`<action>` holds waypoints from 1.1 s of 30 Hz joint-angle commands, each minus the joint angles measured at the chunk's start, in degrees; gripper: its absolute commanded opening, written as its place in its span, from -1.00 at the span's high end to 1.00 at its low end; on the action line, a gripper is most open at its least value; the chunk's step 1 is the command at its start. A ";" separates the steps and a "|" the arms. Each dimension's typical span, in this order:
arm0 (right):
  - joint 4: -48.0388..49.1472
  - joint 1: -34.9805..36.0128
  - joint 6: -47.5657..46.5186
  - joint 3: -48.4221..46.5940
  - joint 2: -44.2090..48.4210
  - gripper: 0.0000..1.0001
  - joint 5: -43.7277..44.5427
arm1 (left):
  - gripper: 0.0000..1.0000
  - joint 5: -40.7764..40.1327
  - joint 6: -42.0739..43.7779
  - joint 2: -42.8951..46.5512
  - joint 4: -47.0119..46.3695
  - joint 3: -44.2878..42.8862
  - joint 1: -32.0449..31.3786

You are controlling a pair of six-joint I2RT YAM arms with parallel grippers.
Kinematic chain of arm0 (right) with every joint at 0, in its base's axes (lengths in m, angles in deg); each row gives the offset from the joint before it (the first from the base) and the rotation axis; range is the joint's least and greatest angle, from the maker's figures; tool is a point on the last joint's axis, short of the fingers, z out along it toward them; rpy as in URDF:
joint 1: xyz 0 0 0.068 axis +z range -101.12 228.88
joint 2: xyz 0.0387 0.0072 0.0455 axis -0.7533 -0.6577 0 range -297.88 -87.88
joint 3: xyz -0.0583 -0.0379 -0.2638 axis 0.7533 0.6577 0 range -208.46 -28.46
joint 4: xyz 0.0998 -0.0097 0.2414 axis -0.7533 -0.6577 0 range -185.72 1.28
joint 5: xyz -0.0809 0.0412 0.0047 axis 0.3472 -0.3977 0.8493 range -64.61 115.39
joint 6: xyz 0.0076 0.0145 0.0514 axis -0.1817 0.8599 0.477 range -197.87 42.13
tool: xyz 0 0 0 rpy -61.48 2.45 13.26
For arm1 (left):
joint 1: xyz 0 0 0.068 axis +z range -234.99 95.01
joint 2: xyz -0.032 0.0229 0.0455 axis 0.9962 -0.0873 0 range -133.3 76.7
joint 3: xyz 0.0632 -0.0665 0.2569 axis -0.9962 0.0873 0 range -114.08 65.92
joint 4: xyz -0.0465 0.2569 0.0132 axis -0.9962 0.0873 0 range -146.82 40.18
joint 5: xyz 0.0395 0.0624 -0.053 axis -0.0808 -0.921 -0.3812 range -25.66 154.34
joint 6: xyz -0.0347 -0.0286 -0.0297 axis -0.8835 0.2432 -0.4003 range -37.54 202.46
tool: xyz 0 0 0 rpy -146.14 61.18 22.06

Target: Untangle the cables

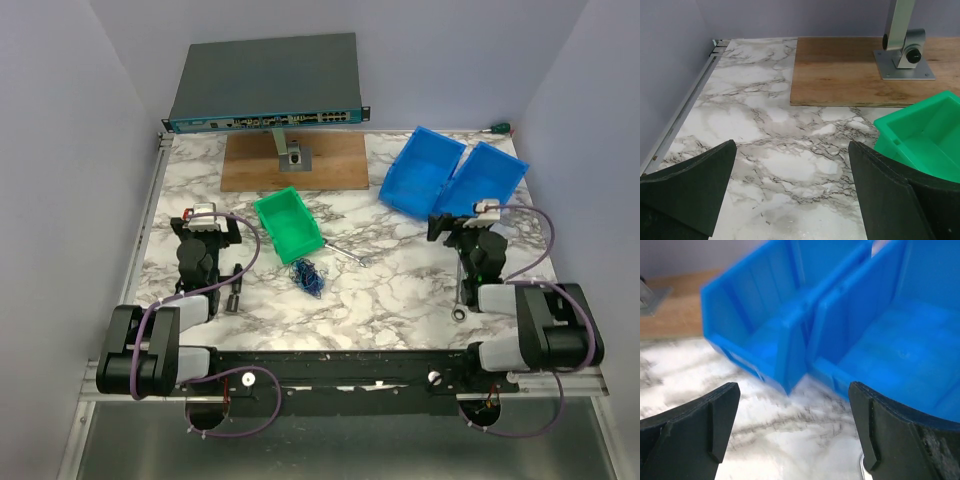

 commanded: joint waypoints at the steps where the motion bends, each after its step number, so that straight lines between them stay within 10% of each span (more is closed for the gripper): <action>1: -24.87 -0.05 5.48 -8.50 11.19 -1.00 -2.74 | -0.97 0.85 0.20 -0.06 -1.48 -0.07 0.23; 5: -27.71 -0.04 16.24 -9.78 17.54 -1.00 -6.30 | -0.97 0.69 0.01 4.97 4.90 -1.39 0.19; 10: -37.28 -0.09 32.46 -8.95 27.65 -1.00 2.15 | -0.97 -4.17 -6.60 16.94 37.83 -11.44 0.09; 17: -40.72 -0.13 32.21 -11.73 30.35 -1.00 -16.63 | -0.97 5.39 -16.73 34.25 42.78 -6.45 0.06; 25: -37.00 -0.10 40.14 -7.90 26.17 -1.00 -17.39 | -0.97 6.61 -30.08 42.48 52.56 -2.73 0.13; 33: -39.22 3.49 34.72 -12.04 17.39 -0.99 -23.02 | -0.97 24.79 -49.18 38.43 39.45 5.79 -0.01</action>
